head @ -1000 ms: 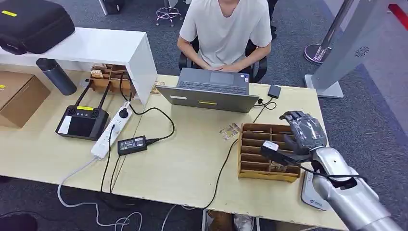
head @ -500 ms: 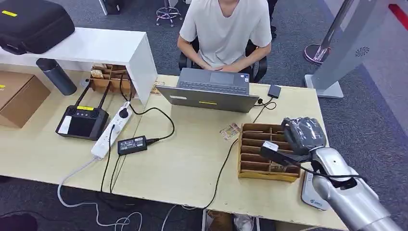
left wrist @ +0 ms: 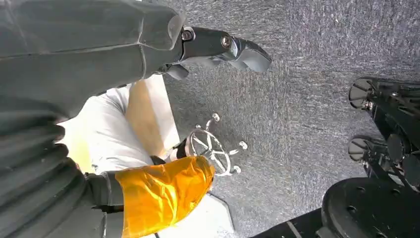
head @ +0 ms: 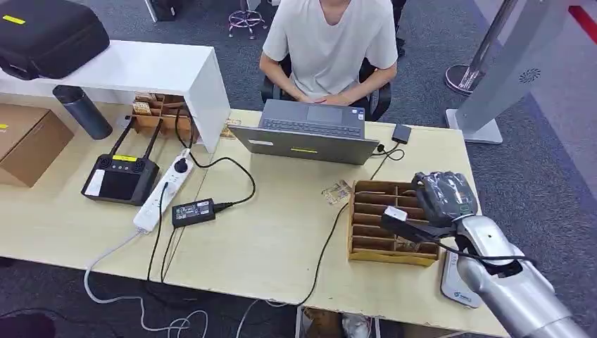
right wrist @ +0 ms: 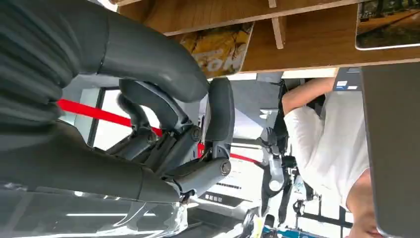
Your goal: Pass the card to the sensor for recognition and then transmit it.
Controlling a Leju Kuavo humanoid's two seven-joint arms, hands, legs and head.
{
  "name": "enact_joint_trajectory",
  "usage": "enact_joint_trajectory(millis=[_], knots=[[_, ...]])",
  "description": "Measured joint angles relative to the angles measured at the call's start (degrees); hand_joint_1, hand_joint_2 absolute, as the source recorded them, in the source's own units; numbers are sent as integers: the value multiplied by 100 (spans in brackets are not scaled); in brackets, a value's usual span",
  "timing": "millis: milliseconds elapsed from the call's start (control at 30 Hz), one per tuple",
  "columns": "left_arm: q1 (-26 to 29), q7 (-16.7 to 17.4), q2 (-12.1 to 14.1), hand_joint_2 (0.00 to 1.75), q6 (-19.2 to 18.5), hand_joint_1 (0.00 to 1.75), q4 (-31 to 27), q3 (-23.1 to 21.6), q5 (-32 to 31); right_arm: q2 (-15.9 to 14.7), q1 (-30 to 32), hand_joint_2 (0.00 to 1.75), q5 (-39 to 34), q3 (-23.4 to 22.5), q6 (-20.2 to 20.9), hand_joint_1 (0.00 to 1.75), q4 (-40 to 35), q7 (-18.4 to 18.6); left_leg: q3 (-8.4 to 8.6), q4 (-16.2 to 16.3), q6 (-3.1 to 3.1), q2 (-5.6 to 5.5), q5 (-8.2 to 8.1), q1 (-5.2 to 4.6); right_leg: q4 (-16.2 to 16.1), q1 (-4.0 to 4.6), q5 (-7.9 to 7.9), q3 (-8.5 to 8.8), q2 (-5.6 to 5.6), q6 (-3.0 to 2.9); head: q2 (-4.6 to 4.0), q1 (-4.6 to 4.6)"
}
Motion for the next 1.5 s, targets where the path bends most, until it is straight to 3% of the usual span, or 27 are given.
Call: enact_joint_trajectory(millis=[333, 467, 533, 1067, 1500], knots=[[0, 0, 0, 175, 2, 0, -7, 0, 2, 0, 102, 175, -5, -44, -558, 0, -111, -135, 0, 0, 0, -1, 0, 0, 0, 0, 0, -1, 0, 0, 0, 0], [-3, -136, 0, 175, 9, 0, -4, 0, -199, 2, 359, 175, 88, -234, -1596, 0, -361, -387, 0, 0, 1, -2, -1, 0, 0, 0, -1, 0, -3, 0, 0, 2], [-11, -292, 0, 175, 61, 0, -2, 0, -389, 2, 495, 175, 151, -367, -1751, 0, -539, -439, -1, 0, 2, 0, -2, 0, -1, 0, -1, -1, 0, 0, 0, 0], [-13, -468, 2, 175, 76, 0, 0, 0, -562, 0, 805, 175, 223, -654, -1711, 0, -857, -487, 1, 0, 3, 0, -3, 0, -1, 0, -1, 0, 0, 0, 0, 0], [-15, -634, 50, 175, 18, 0, 2, 0, -793, 0, 809, 175, 358, -643, -1388, 0, -757, -474, -5, 0, 4, 0, -4, 0, 0, 0, -1, 1, 0, 0, 0, 2]])
